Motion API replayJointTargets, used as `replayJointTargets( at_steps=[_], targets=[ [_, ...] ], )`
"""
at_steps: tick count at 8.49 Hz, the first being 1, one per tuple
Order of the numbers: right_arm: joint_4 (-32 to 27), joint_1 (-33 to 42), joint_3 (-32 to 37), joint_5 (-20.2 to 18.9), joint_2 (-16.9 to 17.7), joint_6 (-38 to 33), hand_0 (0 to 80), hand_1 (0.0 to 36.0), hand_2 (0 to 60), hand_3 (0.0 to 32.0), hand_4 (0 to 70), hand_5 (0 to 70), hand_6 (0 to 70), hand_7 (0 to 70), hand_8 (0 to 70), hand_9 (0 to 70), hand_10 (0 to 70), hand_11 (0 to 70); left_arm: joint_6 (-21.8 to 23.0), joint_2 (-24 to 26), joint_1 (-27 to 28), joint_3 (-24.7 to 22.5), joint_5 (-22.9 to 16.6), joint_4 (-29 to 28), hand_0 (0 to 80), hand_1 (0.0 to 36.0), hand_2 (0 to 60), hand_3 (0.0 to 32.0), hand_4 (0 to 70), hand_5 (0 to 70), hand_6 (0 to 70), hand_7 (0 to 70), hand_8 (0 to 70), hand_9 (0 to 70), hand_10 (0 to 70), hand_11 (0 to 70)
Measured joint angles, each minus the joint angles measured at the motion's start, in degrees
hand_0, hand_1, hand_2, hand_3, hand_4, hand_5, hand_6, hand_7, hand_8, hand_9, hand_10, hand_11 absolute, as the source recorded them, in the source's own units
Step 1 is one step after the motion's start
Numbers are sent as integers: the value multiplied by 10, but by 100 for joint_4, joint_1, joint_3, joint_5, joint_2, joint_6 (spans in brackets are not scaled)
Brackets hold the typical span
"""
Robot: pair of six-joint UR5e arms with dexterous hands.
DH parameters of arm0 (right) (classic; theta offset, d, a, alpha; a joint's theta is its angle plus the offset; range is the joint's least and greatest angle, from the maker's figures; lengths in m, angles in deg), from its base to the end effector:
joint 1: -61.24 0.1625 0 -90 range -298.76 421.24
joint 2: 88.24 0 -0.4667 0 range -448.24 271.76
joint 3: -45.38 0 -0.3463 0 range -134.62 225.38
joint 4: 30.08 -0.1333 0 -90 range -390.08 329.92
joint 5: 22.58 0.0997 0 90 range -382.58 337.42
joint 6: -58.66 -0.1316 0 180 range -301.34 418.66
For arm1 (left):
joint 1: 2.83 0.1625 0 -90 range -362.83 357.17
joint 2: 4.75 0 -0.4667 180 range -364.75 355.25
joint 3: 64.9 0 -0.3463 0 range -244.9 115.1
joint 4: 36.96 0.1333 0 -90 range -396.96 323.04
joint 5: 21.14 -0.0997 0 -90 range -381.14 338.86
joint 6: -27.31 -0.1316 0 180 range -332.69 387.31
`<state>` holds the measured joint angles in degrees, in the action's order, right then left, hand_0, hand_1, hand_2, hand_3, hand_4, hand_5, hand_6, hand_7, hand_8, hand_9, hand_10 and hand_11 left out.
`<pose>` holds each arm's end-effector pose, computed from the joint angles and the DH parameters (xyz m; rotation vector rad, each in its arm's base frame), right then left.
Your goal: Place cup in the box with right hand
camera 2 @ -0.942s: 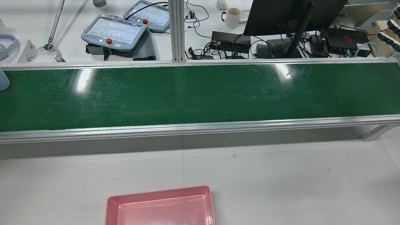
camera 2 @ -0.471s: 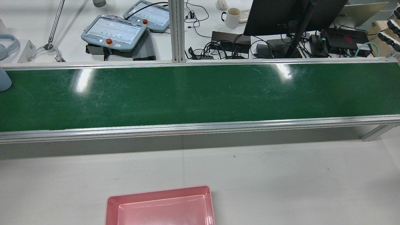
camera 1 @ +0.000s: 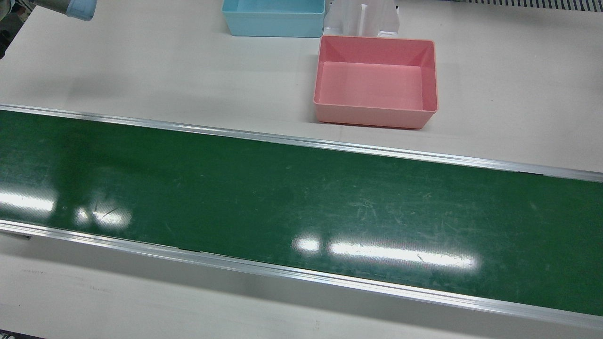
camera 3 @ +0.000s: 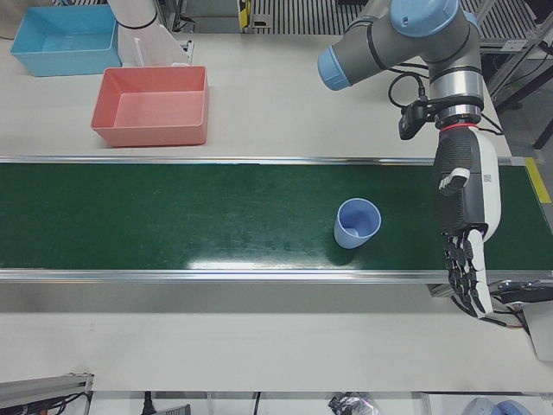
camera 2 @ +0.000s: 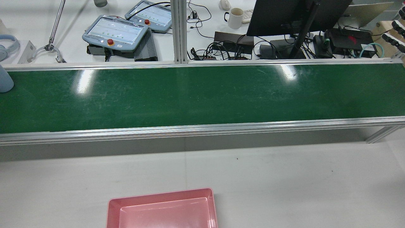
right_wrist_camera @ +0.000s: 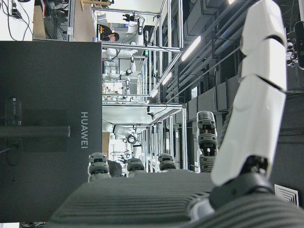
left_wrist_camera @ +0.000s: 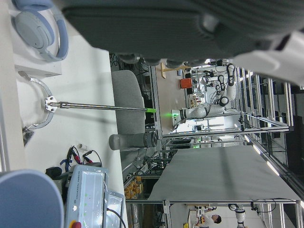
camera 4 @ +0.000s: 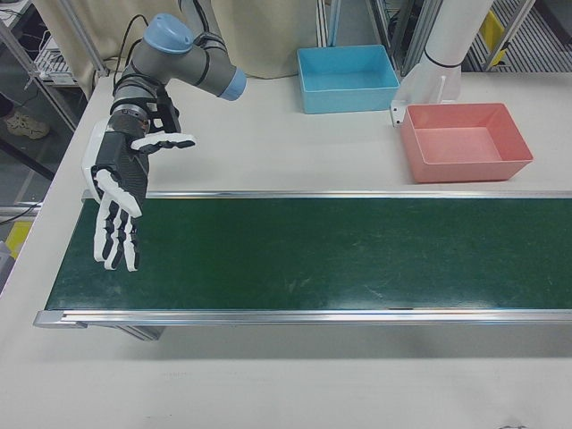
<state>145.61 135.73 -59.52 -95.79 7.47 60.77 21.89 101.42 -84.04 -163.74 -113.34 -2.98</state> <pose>0.0471 -0.4709 0.6391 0.0027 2.4271 -1.9326 -0.0414 -0.5712 0.5833 -0.0992 1.9108 -2.2168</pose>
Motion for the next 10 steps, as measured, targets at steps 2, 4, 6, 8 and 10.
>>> replayJointTargets(
  at_steps=[2, 4, 6, 8, 10],
  targets=[
    [0, 0, 0, 0, 0, 0, 515, 200, 115, 164, 74, 62, 12, 89, 38, 28, 50, 90, 1, 0, 0, 2, 0, -5, 0, 0, 0, 0, 0, 0, 0, 0, 0, 0, 0, 0],
    [0, 0, 0, 0, 0, -3, 515, 199, 110, 164, 72, 61, 11, 87, 38, 28, 48, 86, 2, 0, 0, 2, 0, -5, 0, 0, 0, 0, 0, 0, 0, 0, 0, 0, 0, 0],
    [0, 3, -1, 0, 0, -5, 514, 196, 114, 158, 78, 61, 13, 92, 40, 30, 49, 87, -1, 0, 0, 4, 0, -3, 0, 0, 0, 0, 0, 0, 0, 0, 0, 0, 0, 0],
    [0, 4, -2, 0, 0, -1, 511, 194, 108, 164, 73, 60, 12, 90, 40, 29, 47, 84, -2, 0, 0, 3, 0, -2, 0, 0, 0, 0, 0, 0, 0, 0, 0, 0, 0, 0],
    [0, 3, -1, 0, 0, 0, 515, 198, 112, 154, 83, 61, 14, 96, 41, 32, 49, 88, 1, 0, 0, 4, 0, 2, 0, 0, 0, 0, 0, 0, 0, 0, 0, 0, 0, 0]
  ],
)
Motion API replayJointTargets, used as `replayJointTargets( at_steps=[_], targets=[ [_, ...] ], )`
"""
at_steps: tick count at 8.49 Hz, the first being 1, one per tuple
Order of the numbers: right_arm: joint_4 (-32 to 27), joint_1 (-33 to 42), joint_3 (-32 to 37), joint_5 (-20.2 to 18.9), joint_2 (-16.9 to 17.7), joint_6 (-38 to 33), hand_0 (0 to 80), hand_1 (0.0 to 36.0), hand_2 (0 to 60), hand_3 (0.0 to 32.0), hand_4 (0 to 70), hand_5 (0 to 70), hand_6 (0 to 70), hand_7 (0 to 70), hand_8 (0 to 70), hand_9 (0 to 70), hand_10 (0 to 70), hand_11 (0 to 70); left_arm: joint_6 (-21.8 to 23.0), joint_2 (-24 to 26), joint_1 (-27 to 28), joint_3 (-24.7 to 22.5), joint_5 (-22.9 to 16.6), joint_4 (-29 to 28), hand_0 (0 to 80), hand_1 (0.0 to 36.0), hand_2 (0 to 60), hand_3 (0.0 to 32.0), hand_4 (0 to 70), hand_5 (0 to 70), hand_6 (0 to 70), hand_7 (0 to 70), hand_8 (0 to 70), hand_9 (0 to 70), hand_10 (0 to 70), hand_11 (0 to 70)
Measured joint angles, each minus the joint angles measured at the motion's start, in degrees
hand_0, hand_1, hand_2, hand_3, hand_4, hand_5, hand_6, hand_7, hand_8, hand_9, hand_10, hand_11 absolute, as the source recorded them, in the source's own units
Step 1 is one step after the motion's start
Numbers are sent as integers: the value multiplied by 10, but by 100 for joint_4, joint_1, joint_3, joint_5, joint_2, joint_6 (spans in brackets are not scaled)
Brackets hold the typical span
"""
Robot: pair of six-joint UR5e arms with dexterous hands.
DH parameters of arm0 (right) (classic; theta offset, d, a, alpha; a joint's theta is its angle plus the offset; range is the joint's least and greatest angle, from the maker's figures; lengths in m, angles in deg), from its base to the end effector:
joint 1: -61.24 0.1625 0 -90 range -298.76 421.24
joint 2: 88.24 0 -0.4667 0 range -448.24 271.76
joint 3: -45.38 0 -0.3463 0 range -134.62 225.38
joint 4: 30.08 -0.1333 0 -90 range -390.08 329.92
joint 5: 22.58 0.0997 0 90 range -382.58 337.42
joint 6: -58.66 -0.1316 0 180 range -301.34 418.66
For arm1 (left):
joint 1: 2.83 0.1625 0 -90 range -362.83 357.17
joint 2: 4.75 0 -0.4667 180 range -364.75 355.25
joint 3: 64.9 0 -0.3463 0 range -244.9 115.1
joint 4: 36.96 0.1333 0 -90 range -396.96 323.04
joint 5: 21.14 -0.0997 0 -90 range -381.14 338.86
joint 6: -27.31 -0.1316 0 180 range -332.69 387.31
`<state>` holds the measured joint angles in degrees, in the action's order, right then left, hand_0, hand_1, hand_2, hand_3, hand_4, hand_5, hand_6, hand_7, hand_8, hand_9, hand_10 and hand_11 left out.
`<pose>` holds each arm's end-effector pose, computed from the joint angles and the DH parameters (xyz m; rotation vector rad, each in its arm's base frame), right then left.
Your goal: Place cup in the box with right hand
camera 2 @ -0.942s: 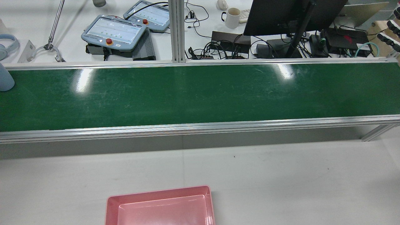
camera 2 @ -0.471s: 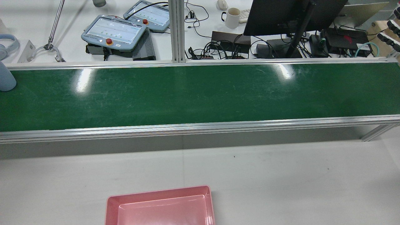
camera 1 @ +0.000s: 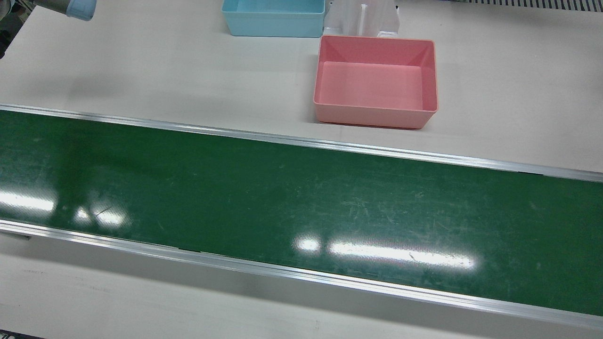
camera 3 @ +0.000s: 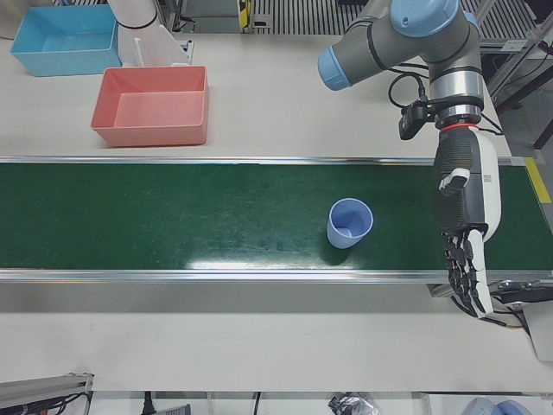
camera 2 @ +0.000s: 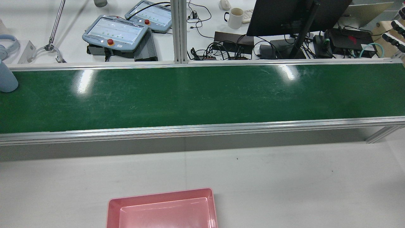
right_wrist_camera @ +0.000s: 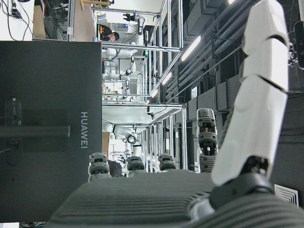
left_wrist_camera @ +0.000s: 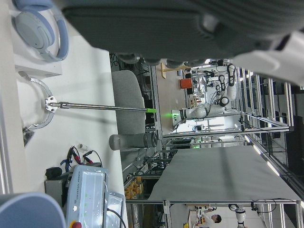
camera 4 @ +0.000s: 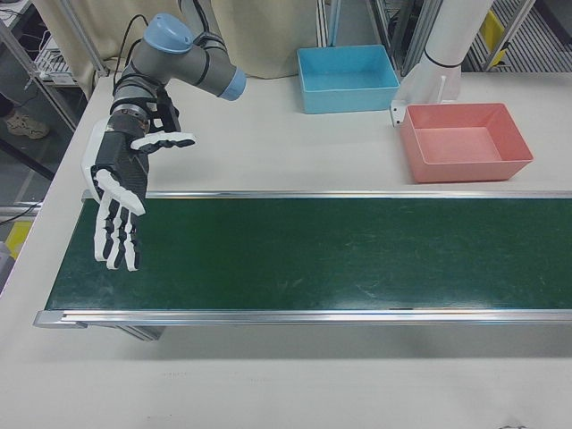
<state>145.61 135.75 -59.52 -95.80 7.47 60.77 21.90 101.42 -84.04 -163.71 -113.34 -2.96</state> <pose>0.0472 -0.4709 0.6391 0.0025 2.4271 -1.9326 -0.0415 -0.5712 0.5836 -0.0994 1.9099 -2.2177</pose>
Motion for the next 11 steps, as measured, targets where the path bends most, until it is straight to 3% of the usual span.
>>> replayJointTargets(
  at_steps=[11],
  targets=[
    [0, -1, -4, 0, 0, -3, 517, 200, 116, 158, 84, 62, 14, 96, 42, 33, 49, 88, 0, 0, 0, -3, 0, 0, 0, 0, 0, 0, 0, 0, 0, 0, 0, 0, 0, 0]
  ],
)
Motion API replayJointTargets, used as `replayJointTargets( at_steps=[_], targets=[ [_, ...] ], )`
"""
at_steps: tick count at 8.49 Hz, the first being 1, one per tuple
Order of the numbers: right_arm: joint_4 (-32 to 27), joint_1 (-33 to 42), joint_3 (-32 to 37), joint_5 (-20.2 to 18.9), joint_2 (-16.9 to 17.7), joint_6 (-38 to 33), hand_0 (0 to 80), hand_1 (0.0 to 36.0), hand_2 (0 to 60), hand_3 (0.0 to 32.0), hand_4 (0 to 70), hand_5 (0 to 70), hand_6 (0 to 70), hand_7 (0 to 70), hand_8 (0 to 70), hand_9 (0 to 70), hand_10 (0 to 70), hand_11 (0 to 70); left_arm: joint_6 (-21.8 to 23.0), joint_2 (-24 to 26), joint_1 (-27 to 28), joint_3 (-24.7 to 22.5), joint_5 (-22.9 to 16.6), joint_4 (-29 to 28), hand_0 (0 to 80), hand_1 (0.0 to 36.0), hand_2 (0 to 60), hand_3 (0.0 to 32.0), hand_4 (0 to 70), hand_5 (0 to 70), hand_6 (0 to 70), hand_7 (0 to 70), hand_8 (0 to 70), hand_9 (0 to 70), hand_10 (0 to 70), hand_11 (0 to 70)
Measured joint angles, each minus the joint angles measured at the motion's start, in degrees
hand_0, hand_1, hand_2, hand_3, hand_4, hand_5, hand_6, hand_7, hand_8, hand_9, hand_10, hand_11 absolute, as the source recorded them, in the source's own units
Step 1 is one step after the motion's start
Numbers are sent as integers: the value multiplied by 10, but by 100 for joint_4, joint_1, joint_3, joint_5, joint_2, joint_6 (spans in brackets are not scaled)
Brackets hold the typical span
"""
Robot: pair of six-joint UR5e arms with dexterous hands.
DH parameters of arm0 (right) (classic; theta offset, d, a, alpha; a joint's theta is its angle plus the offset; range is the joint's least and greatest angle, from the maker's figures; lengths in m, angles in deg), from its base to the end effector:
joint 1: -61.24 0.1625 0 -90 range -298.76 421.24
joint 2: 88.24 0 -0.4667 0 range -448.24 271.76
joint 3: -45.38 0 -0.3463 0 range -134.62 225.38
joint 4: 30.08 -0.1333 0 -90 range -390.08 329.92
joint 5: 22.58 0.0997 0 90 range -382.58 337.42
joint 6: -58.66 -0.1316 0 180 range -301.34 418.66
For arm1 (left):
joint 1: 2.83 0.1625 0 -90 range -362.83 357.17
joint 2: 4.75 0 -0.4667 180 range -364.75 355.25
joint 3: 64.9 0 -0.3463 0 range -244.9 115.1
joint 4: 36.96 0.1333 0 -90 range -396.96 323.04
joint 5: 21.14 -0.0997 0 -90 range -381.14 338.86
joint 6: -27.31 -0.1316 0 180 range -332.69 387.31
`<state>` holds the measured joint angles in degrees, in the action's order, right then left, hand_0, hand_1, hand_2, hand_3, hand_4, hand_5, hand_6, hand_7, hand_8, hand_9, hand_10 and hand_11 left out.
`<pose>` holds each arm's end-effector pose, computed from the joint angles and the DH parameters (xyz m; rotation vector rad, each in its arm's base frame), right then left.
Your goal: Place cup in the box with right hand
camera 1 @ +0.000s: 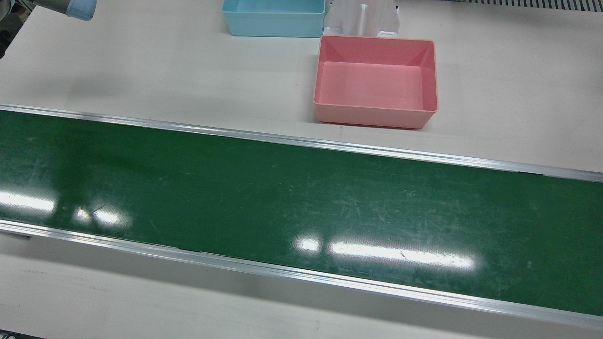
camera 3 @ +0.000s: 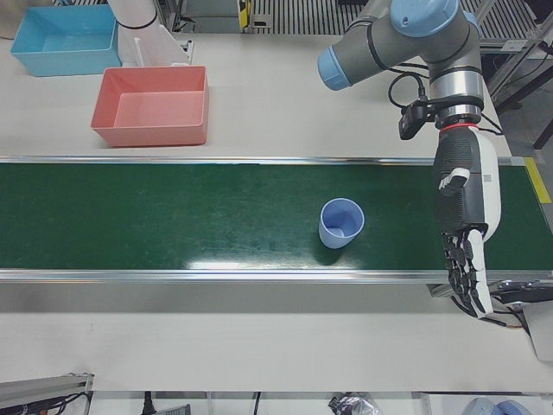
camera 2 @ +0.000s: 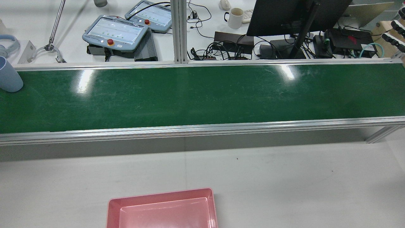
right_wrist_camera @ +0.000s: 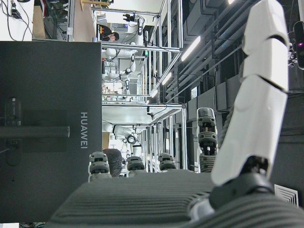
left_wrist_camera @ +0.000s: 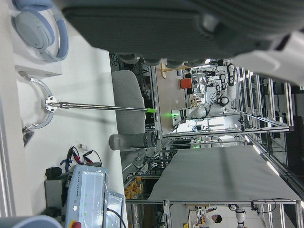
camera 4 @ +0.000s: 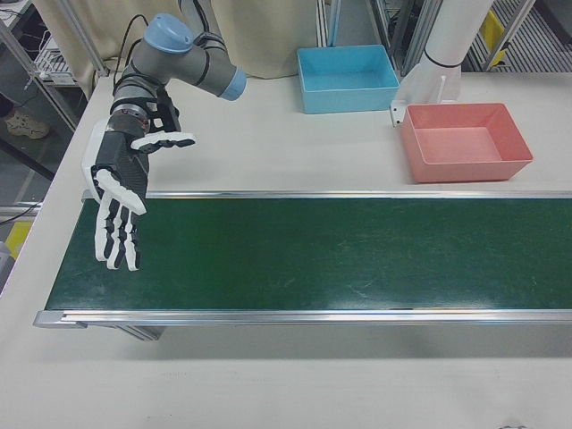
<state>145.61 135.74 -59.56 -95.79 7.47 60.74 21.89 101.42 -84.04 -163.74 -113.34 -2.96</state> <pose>0.0472 -0.4709 0.6388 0.0033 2.4273 -1.9315 -0.0415 -0.5712 0.5834 -0.0992 1.9104 -2.2172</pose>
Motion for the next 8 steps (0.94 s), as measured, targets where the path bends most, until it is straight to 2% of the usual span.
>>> replayJointTargets(
  at_steps=[4, 6, 8],
  targets=[
    [0, 1, 0, 0, 0, 0, 515, 198, 112, 162, 76, 61, 12, 92, 41, 32, 47, 85, -3, 0, 0, 4, 0, -5, 0, 0, 0, 0, 0, 0, 0, 0, 0, 0, 0, 0],
    [0, -2, 2, 0, 0, 1, 520, 204, 122, 156, 98, 62, 16, 105, 43, 37, 53, 94, 3, 0, 0, 3, 0, -4, 0, 0, 0, 0, 0, 0, 0, 0, 0, 0, 0, 0],
    [0, 0, 2, 0, 0, 0, 517, 200, 115, 162, 80, 62, 13, 96, 42, 33, 49, 87, 2, 0, 0, 1, 0, -4, 0, 0, 0, 0, 0, 0, 0, 0, 0, 0, 0, 0]
  ],
)
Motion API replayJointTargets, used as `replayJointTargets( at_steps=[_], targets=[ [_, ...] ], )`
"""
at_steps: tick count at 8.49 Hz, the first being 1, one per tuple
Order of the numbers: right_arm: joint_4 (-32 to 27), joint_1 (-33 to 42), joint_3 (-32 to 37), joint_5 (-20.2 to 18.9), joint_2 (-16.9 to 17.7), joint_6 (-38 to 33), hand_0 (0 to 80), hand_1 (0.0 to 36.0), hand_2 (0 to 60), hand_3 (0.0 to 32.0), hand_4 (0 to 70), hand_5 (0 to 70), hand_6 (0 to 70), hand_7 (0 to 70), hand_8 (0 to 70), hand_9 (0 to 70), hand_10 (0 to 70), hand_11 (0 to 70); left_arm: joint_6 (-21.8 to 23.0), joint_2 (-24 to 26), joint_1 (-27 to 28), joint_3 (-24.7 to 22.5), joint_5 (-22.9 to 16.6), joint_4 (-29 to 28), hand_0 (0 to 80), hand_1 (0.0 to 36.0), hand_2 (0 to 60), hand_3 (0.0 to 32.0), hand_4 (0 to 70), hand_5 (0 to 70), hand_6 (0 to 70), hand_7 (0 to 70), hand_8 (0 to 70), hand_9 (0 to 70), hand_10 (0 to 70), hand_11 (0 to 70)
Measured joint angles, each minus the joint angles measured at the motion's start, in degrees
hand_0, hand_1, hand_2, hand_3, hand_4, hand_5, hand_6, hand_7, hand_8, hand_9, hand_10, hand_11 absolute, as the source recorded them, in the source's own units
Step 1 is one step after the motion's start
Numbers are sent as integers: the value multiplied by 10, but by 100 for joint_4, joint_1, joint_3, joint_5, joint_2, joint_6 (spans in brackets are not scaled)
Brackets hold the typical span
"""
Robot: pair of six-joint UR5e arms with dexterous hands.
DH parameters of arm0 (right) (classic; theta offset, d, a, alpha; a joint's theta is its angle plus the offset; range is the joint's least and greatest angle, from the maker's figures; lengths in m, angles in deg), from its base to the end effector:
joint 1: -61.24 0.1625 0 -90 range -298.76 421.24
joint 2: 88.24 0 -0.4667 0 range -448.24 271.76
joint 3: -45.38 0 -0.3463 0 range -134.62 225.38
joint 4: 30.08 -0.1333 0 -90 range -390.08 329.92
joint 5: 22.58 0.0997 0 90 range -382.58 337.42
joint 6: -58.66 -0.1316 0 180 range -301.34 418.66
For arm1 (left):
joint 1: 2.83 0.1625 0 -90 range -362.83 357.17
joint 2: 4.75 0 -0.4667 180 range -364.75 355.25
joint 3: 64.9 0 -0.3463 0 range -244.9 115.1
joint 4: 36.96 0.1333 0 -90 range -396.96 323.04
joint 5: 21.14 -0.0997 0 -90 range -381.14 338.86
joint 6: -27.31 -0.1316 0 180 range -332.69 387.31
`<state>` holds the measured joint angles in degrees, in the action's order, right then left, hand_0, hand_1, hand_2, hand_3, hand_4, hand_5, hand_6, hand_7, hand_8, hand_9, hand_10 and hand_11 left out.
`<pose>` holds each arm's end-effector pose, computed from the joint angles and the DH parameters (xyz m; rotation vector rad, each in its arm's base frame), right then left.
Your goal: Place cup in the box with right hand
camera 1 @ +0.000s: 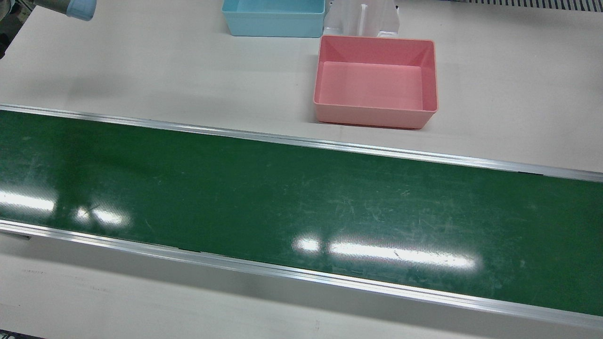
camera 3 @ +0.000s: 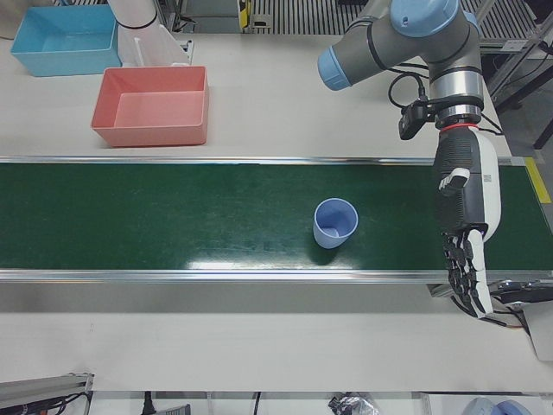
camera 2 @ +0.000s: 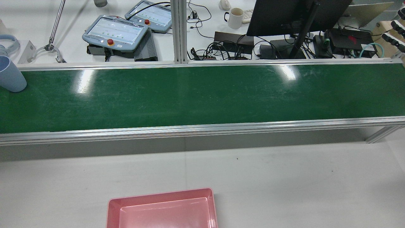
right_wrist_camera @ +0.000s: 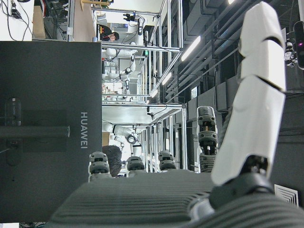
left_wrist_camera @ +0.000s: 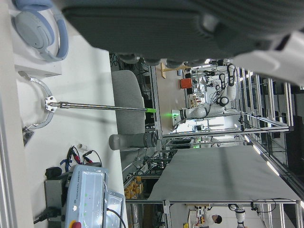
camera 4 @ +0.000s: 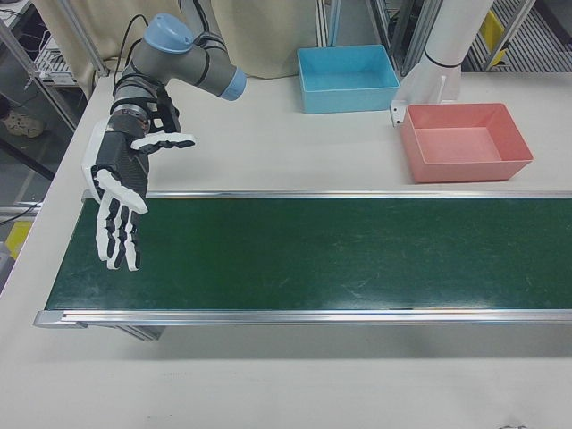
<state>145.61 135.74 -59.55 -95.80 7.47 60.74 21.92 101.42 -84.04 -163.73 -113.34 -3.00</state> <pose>0.0472 -0.4709 0.6389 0.0035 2.4273 -1.9318 -0.0414 -0.5712 0.5833 -0.0997 1.9112 -2.2170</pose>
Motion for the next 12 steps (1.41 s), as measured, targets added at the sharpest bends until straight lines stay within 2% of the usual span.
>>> replayJointTargets(
  at_steps=[2, 6, 8, 12],
  targets=[
    [0, 3, -1, 0, 0, 1, 517, 200, 115, 170, 74, 62, 12, 95, 41, 33, 49, 88, -1, 0, 0, 0, 0, 4, 0, 0, 0, 0, 0, 0, 0, 0, 0, 0, 0, 0],
    [0, -3, -4, 0, 0, 3, 516, 201, 124, 160, 87, 62, 14, 101, 43, 36, 51, 91, -4, 0, 0, 3, 0, 5, 0, 0, 0, 0, 0, 0, 0, 0, 0, 0, 0, 0],
    [0, -1, -6, 0, 0, 3, 517, 202, 121, 172, 84, 62, 13, 101, 43, 35, 51, 91, -5, 0, 0, 1, 0, 2, 0, 0, 0, 0, 0, 0, 0, 0, 0, 0, 0, 0],
    [0, 3, -6, 0, 0, 3, 517, 202, 124, 156, 96, 62, 16, 104, 44, 38, 53, 93, -5, 0, 0, -5, 0, -1, 0, 0, 0, 0, 0, 0, 0, 0, 0, 0, 0, 0]
  ],
)
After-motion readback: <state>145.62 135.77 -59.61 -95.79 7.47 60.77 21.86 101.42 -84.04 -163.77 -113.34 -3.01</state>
